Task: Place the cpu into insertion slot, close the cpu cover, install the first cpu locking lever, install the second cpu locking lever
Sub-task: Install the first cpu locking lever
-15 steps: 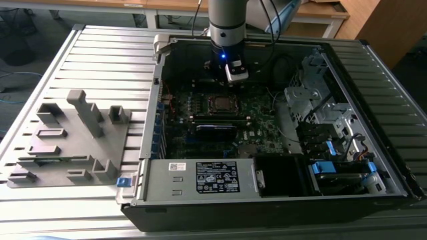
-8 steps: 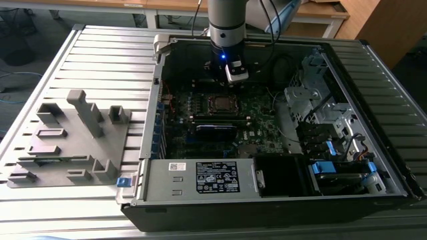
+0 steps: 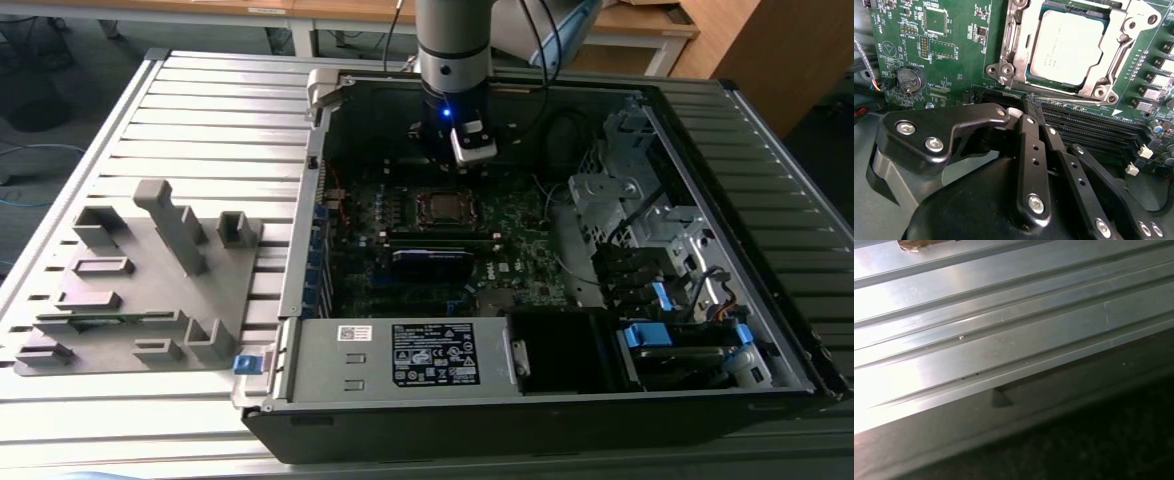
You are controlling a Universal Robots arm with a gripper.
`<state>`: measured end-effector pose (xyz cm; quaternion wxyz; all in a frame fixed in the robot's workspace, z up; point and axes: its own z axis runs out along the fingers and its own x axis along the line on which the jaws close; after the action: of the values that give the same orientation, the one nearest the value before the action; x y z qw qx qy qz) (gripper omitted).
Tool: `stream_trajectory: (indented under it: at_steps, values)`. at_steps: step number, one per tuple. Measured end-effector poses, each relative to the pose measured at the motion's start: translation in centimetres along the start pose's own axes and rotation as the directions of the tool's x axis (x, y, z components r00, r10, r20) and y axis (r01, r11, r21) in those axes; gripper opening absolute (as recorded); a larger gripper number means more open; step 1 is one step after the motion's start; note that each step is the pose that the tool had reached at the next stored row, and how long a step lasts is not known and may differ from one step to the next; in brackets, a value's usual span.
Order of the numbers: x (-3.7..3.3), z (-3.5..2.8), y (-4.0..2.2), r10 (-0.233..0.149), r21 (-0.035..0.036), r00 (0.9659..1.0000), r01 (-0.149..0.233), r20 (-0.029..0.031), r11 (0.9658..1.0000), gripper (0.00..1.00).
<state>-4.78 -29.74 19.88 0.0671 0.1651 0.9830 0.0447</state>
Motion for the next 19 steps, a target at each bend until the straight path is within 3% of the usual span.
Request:
stream_trajectory:
  at_steps: [12,19]
  values:
    - [0.22,0.12,-0.08,-0.002,-0.0035,1.0000,0.002,0.0093,1.0000,0.11]
    - [0.13,0.18,-0.36,-0.006,-0.0046,0.9999,0.006,0.0113,1.0000,0.11]
